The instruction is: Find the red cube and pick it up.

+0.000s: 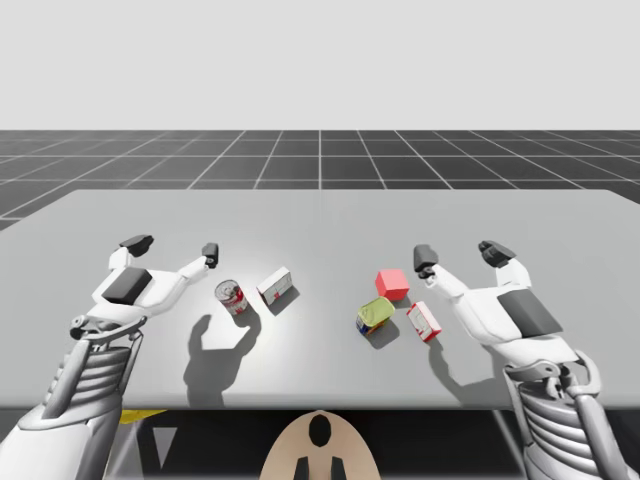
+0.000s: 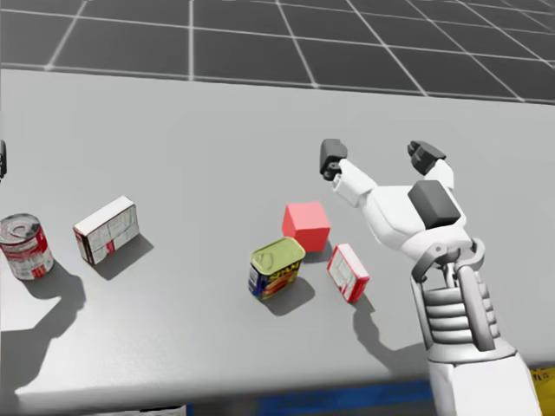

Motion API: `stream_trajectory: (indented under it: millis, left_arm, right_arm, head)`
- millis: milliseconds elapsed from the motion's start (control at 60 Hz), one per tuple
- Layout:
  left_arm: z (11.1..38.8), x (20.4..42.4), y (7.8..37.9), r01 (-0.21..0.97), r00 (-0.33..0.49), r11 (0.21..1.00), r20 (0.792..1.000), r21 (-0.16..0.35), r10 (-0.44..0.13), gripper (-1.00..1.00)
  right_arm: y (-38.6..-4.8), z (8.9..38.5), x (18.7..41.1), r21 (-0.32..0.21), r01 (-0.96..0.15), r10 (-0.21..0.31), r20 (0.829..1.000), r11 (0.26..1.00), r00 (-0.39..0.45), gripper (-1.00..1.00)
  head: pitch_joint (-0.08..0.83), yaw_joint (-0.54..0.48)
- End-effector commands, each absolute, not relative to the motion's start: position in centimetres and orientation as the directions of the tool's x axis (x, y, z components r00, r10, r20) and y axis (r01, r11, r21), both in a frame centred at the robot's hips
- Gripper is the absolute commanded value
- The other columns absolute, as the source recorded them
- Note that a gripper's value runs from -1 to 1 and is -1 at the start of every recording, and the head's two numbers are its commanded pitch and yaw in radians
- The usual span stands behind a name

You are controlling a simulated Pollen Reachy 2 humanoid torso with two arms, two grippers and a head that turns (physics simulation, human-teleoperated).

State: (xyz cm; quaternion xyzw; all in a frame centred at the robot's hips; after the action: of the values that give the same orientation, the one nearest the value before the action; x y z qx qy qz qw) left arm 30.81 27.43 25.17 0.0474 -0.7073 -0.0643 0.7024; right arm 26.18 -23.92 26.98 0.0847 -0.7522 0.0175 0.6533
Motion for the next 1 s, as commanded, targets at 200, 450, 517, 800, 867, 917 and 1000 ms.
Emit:
stream_trajectory:
  millis: [200,450,517,800,867,917,1000]
  left_arm:
    - [25.2,30.8,27.3,0.024,-0.009,0.988,0.988,0.156,-0.155,-1.0]
    - [25.2,30.8,27.4,0.024,-0.004,0.989,0.989,0.149,-0.149,-1.0]
    - [25.2,30.7,27.4,0.026,-0.003,0.989,0.989,0.148,-0.148,-1.0]
    - [25.1,30.8,27.4,0.03,-0.002,0.988,0.989,0.15,-0.15,-1.0]
    - [25.1,30.8,27.4,0.031,-0.001,0.988,0.988,0.151,-0.151,-1.0]
    - [25.1,30.8,27.4,0.031,-0.001,0.988,0.988,0.152,-0.152,-1.0]
    - [25.1,30.9,27.4,0.032,0.001,0.988,0.988,0.152,-0.152,-1.0]
  right_arm:
    - [-22.8,26.6,26.1,0.107,-0.196,-0.128,0.986,0.975,-0.102,-1.0]
    - [-21.7,27.0,25.5,0.117,-0.223,-0.094,0.99,0.968,0.11,-1.0]
    - [-21.5,26.8,26.0,0.115,-0.242,-0.065,0.977,0.964,0.205,-1.0]
    - [-21.4,25.8,29.9,0.097,-0.236,0.035,0.865,0.967,0.501,-1.0]
    - [-21.3,25.4,30.9,0.096,-0.235,0.05,0.836,0.967,0.547,-1.0]
    - [-21.3,25.1,31.6,0.095,-0.227,0.055,0.816,0.969,0.575,-1.0]
    - [-21.4,24.3,32.7,0.082,-0.208,0.062,0.793,0.975,0.606,-1.0]
  head:
    - [0.634,-0.27]
    - [0.63,-0.28]
    - [0.628,-0.29]
    - [0.616,-0.27]
    - [0.618,-0.27]
    - [0.618,-0.27]
    - [0.621,-0.27]
